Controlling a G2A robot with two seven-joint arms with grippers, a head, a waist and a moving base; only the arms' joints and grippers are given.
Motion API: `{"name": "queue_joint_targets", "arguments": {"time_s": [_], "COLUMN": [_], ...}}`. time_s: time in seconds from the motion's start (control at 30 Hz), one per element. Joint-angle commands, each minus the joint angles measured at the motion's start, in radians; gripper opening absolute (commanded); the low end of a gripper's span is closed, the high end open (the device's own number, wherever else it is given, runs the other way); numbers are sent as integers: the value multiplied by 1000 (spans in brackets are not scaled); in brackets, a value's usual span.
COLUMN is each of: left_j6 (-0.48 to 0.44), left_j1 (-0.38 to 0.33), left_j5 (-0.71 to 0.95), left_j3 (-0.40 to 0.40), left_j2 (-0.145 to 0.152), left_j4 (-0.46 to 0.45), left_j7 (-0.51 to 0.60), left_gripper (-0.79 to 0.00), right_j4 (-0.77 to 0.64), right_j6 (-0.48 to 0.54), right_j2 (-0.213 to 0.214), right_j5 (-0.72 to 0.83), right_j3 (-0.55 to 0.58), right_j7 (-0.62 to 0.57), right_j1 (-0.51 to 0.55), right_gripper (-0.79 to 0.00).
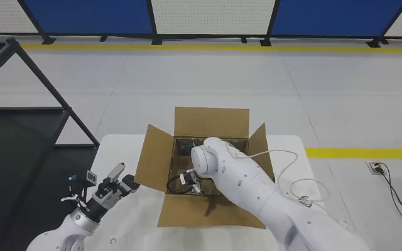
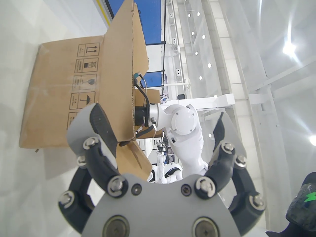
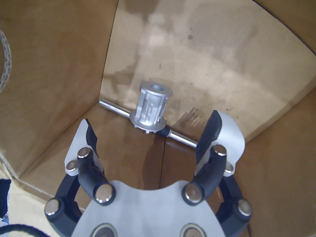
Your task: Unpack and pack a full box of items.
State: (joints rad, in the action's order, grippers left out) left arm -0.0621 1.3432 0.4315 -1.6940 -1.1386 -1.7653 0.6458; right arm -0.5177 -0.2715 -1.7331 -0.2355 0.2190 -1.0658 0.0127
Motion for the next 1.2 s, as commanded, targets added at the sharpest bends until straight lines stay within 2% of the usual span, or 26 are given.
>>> {"name": "queue_joint_targets", "arguments": {"time_s": [0.0, 0.4, 0.53, 0.67, 0.9, 1.0, 1.03, 1.07, 1.17], "left_j6": [8, 5, 3, -2, -13, -17, -19, -20, -22], "left_j1": [-4, -13, -14, -13, -4, 0, 2, 3, 7], "left_j5": [-16, -20, -17, -12, -6, -2, -1, 0, 2], "left_j3": [9, 11, 5, -1, -11, -14, -15, -16, -18], "left_j2": [1, 5, 6, 8, 10, 11, 11, 11, 12], "left_j4": [3, 9, 14, 15, 13, 12, 13, 13, 12], "left_j7": [-5, -14, -14, -18, -25, -28, -28, -29, -31], "left_gripper": [0, 0, 0, 0, 0, 0, 0, 0, 0], "right_j4": [27, 169, 204, 235, 281, 295, 299, 304, 318], "right_j6": [1, -5, 14, 22, 42, 46, 47, 49, 52], "right_j2": [-14, -86, -104, -121, -144, -153, -155, -157, -163], "right_j5": [4, -9, -18, -23, -38, -46, -48, -49, -51], "right_j3": [6, 23, 28, 34, 44, 48, 50, 52, 59], "right_j7": [19, 34, 39, 58, 76, 79, 79, 80, 84], "right_j1": [5, 22, 29, 39, 51, 53, 53, 52, 50], "right_gripper": [0, -6, -114, -175, -188, -277, -397, -440, -643]}}
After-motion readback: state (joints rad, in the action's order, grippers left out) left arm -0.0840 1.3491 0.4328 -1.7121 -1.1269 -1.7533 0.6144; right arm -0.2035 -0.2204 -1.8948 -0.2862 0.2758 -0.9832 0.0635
